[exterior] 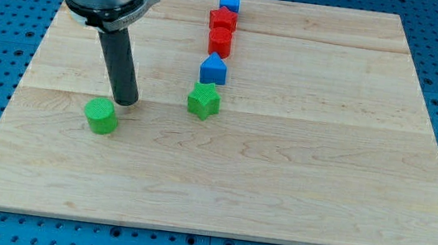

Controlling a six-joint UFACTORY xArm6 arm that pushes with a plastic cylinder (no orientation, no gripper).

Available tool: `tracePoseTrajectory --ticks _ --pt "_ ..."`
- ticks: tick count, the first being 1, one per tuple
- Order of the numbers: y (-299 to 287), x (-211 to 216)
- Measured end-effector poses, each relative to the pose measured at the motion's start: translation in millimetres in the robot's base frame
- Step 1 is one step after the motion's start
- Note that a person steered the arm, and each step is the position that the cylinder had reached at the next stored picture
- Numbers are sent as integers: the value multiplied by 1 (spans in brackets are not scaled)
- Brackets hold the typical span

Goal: Move the green circle to the bottom right of the green star

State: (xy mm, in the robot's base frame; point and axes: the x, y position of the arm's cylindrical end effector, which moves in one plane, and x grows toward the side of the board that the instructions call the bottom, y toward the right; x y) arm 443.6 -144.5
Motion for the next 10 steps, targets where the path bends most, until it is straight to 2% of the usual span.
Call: tracePoseTrajectory --ticks 1,2,3,4,5,6,7,8,9,10 --pt "-91 3" --pt "-53 30" --pt "50 29" --pt "10 29" --pt "26 74" --pt "94 96" --pt "141 95" --pt "82 124" --pt "-51 94" --pt "-79 31"
